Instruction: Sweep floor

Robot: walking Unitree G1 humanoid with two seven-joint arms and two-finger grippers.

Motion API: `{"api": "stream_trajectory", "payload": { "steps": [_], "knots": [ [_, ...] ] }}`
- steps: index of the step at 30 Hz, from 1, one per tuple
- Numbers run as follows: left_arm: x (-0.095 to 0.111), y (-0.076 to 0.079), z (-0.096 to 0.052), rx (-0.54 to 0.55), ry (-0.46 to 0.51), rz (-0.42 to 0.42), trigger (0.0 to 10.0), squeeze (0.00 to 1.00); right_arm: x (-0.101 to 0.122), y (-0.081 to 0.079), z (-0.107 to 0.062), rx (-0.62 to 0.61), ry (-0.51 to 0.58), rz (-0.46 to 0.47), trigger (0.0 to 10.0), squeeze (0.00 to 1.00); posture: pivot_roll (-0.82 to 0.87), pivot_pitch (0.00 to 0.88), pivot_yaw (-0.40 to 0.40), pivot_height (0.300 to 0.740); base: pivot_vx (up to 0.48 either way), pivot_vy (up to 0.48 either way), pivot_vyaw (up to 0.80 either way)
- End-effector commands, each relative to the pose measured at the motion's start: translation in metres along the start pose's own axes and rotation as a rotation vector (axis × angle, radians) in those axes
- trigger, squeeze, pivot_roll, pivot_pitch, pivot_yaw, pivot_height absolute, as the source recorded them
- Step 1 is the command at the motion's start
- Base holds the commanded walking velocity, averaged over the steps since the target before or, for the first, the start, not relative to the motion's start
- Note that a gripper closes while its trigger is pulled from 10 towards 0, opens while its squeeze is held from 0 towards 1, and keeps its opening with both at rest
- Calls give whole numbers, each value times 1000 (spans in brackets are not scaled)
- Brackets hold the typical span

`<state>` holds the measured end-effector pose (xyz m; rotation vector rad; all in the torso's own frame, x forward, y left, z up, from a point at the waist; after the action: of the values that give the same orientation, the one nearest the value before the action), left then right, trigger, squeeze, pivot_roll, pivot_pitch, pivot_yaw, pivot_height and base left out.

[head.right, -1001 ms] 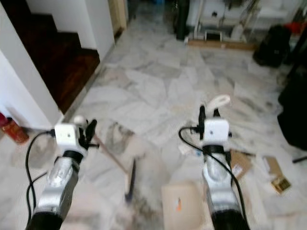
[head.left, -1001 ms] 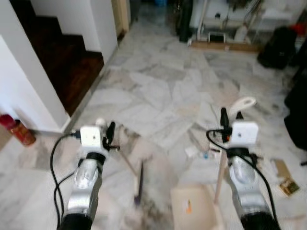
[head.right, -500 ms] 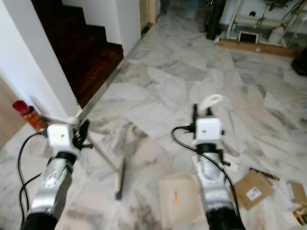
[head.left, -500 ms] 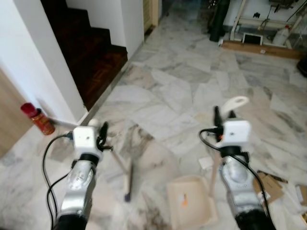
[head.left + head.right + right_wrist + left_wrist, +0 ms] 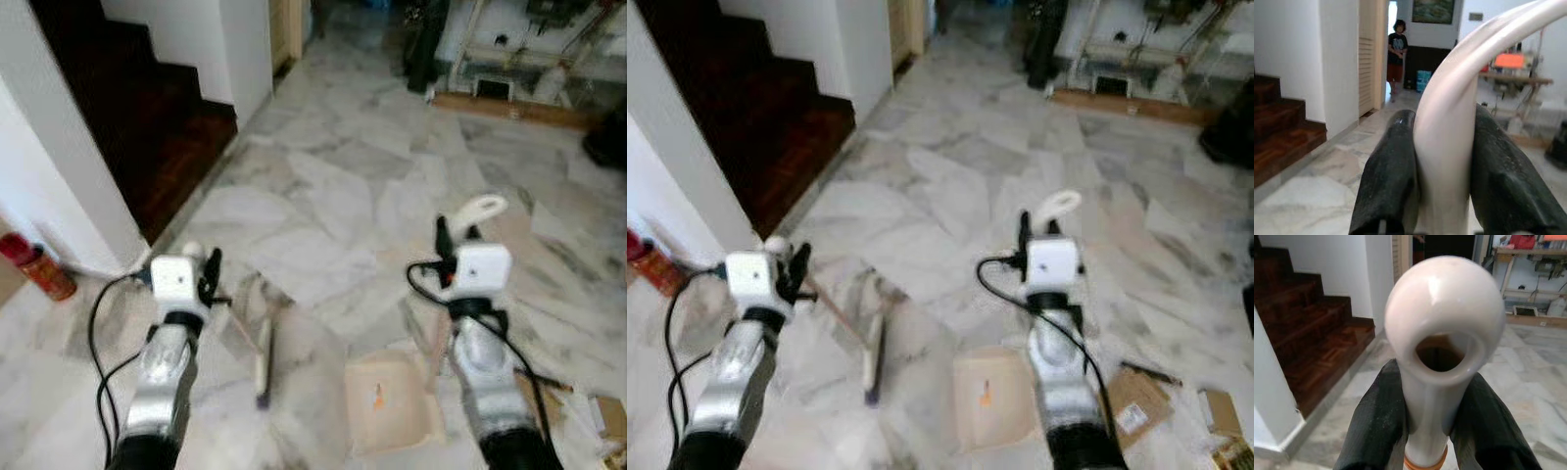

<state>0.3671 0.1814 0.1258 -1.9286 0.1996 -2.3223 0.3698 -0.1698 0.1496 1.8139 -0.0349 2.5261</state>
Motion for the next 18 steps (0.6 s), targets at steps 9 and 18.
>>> {"api": "stream_trajectory", "payload": {
  "steps": [9, 18],
  "knots": [
    [11, 4, 3, -8, 41, 4, 10000, 0, 9, 7, 3, -17, 32, 1, 10000, 0, 47, 106, 28, 740, 340, 0, 0],
    [12, 5, 4, -10, 43, 0, 10000, 0, 9, 9, 4, -25, 31, 6, 10000, 0, 44, 107, 27, 740, 342, 0, 0]
  ]
}}
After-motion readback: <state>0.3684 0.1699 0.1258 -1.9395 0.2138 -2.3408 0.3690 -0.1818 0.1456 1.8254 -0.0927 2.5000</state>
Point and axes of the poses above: a point about 5 cm out from each wrist's last joint towards the gripper, its own z axis pointing out of the wrist towards the gripper, its own x axis along the axis of the wrist's last joint, y = z × x, the point moved 6 cm from there along z, pointing out of the wrist towards the gripper, and after that the axes turned 9 degrees about z, right-handed, at the moved point
